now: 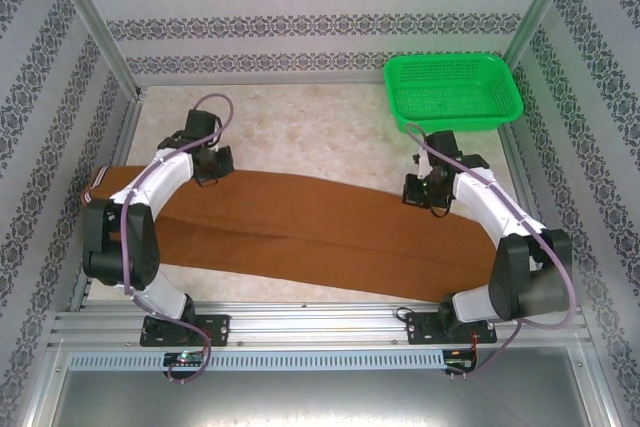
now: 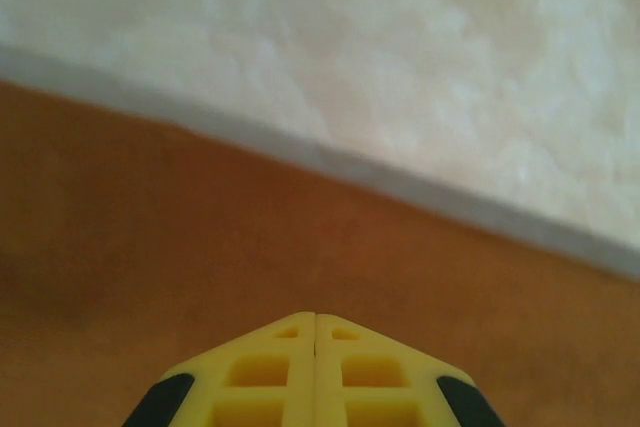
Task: Roll up the long pants
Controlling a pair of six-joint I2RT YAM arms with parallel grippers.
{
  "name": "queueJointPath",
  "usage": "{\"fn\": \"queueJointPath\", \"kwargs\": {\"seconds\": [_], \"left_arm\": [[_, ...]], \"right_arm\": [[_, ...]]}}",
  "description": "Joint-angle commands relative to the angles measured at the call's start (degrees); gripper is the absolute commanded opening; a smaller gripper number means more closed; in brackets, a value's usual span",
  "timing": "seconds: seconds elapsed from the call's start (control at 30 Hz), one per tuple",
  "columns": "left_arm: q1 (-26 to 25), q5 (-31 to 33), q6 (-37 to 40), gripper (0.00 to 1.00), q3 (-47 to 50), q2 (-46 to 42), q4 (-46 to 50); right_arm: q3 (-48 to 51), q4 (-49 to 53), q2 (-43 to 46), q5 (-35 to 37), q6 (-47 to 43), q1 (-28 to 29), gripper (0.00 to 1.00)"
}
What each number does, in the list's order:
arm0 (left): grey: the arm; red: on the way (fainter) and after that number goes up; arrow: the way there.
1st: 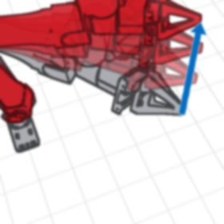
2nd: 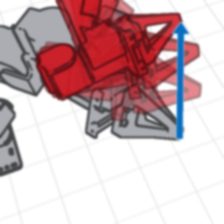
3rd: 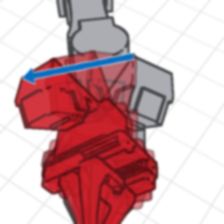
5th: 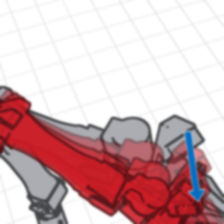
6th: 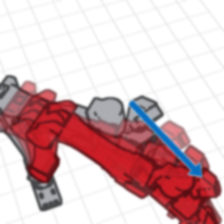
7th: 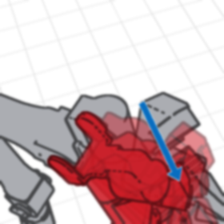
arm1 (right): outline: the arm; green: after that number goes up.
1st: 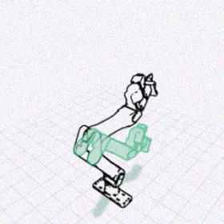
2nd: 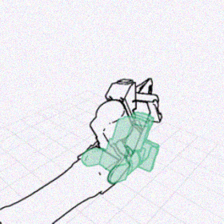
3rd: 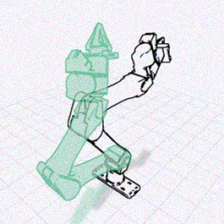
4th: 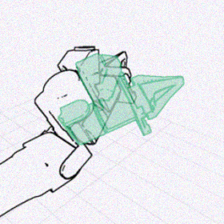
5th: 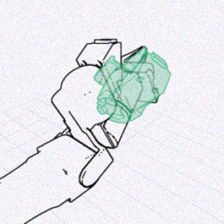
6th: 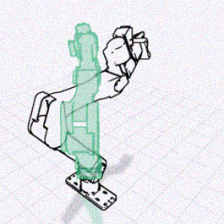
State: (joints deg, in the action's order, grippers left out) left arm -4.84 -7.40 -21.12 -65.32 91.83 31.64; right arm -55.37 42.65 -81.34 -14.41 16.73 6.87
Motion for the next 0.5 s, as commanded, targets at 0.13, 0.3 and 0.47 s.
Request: {"fn": "queueJointPath", "kwargs": {"seconds": [0.13, 0.3, 0.47], "left_arm": [[-3.25, -10.52, 1.7, 0.0, 5.99, -2.19, 2.57], [-5.09, -12.12, 0.85, 0.0, 8.79, 0.12, 1.52], [-5.08, -9.64, -0.99, 0.0, 10.04, 1.61, 1.56]], "right_arm": [[3.66, 2.0, -5.04, -1.52, 4.15, 0.26, 0.0], [3.45, 1.9, -10.09, 1.12, 7.9, -2.24, 0.0], [4.24, -1.36, -15.31, -2.44, 13.02, -6.67, 0.0]]}}
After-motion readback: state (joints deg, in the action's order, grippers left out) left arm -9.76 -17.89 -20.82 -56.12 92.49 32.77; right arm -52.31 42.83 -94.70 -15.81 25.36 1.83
